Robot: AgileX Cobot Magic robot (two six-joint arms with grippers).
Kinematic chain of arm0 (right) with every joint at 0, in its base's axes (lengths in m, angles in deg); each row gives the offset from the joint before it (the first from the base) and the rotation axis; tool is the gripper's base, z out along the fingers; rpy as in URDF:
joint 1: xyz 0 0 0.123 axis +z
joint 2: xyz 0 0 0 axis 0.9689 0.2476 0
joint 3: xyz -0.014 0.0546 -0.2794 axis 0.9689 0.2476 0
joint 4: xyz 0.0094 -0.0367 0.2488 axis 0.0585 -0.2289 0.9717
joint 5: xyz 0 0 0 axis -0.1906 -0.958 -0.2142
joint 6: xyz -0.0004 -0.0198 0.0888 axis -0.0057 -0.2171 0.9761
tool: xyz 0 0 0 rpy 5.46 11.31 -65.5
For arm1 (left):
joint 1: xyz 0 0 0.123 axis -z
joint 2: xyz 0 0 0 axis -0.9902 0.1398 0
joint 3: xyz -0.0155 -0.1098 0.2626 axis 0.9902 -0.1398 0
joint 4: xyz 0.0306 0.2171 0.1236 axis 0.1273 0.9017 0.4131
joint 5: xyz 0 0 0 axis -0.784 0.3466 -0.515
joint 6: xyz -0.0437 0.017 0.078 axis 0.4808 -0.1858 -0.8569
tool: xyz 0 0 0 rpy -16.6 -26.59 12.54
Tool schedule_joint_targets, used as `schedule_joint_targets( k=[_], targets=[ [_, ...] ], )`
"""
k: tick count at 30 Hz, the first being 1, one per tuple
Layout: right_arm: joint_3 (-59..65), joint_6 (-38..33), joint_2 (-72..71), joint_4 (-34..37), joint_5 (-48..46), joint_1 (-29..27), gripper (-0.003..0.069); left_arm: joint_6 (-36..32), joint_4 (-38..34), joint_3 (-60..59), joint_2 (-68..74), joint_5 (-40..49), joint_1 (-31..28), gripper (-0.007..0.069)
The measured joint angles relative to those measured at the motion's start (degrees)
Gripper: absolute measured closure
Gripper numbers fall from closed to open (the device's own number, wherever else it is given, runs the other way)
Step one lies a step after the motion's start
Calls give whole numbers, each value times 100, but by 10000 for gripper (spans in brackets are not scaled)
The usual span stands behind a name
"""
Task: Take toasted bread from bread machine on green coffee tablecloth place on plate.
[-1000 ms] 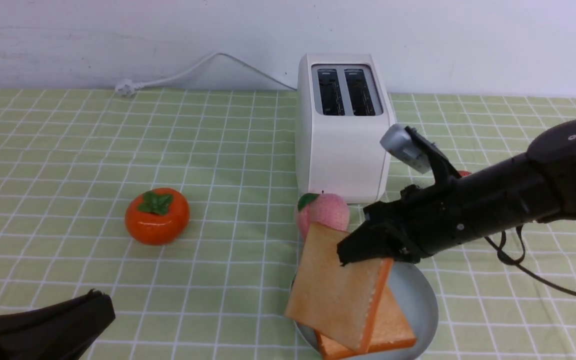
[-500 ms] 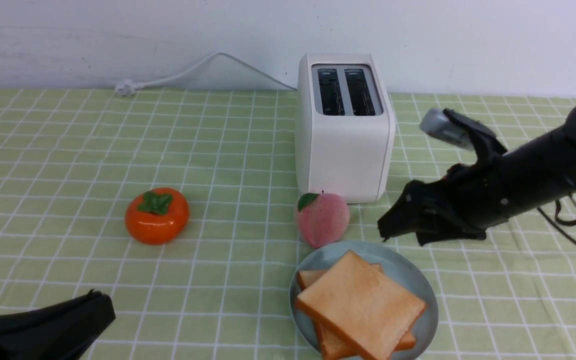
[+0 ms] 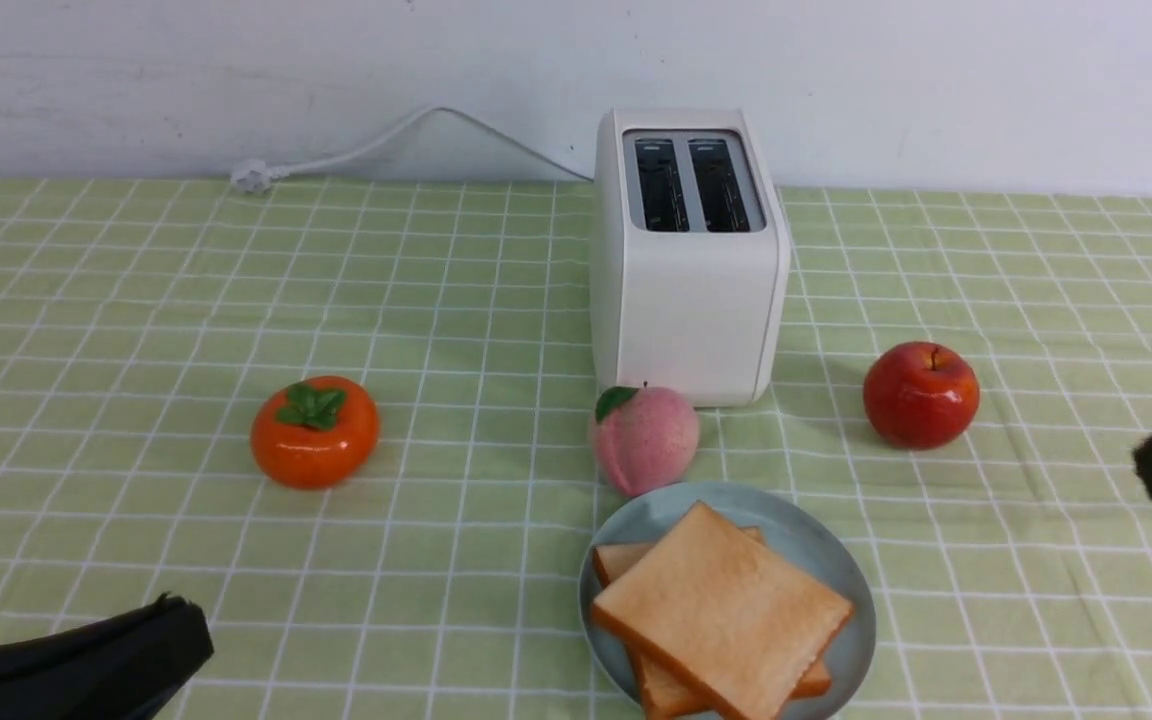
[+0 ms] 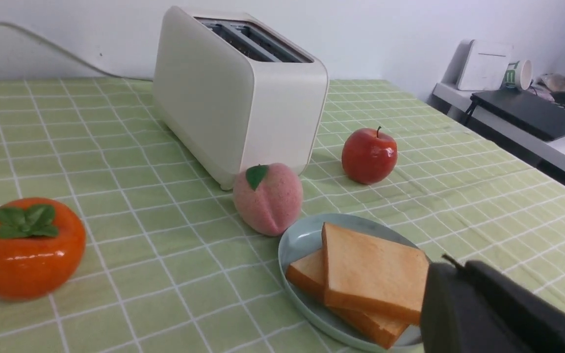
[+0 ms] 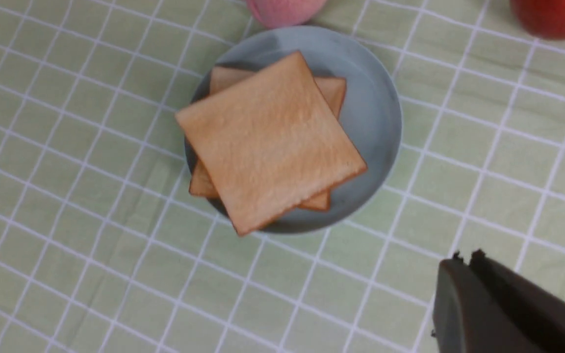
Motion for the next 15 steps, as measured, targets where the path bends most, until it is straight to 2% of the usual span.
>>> schedule_joint_targets(
  k=[8, 11, 13, 15],
  targets=[
    [1685, 921, -2600, -339, -126, 0, 663, 0, 23, 27, -585, 325, 0, 620],
    [2064, 1020, -3034, -418, -39, 0, 660, 0, 23, 27, -585, 507, 0, 620],
    [2389, 1102, -3411, -494, 170, 0, 659, 0, 23, 27, -585, 661, 0, 620],
    [2786, 1249, -3786, -533, 775, 0, 659, 9, 27, 27, -585, 814, 0, 616]
  ],
)
